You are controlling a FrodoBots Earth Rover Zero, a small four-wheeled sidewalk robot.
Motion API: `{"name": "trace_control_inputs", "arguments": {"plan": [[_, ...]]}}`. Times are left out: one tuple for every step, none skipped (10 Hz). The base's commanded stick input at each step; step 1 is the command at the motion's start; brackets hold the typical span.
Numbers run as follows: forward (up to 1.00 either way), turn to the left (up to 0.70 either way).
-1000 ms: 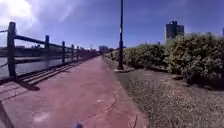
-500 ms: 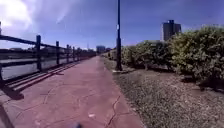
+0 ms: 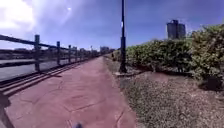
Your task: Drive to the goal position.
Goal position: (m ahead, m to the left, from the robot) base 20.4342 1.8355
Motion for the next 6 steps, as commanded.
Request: {"name": "trace_control_inputs", "arguments": {"plan": [[0.7,0.0],[0.7,0.0],[0.7,0.02],[0.7,0.27],[0.7,0.35],[0.7,0.35]]}}
